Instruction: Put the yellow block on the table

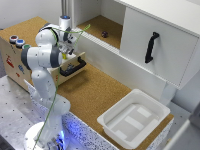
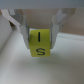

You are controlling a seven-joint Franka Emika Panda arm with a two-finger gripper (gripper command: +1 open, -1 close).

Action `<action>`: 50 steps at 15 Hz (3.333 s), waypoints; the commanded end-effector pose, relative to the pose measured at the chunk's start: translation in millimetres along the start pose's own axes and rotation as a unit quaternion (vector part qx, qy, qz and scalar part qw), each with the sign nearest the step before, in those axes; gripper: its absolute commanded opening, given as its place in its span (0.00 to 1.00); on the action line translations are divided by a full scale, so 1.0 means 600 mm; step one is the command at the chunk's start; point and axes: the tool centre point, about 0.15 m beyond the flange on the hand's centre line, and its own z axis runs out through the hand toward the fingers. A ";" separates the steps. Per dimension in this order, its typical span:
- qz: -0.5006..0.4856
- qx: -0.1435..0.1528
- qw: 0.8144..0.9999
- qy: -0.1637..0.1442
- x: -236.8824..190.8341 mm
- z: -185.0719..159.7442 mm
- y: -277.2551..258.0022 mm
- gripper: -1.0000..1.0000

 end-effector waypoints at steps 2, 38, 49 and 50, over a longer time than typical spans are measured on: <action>-0.013 -0.013 0.998 0.052 -0.049 -0.179 0.056 0.00; 0.109 -0.001 0.993 -0.036 -0.148 0.186 0.787 0.00; 0.143 -0.001 0.990 -0.014 -0.182 0.138 0.751 1.00; 0.147 0.000 0.989 -0.004 -0.184 0.120 0.740 1.00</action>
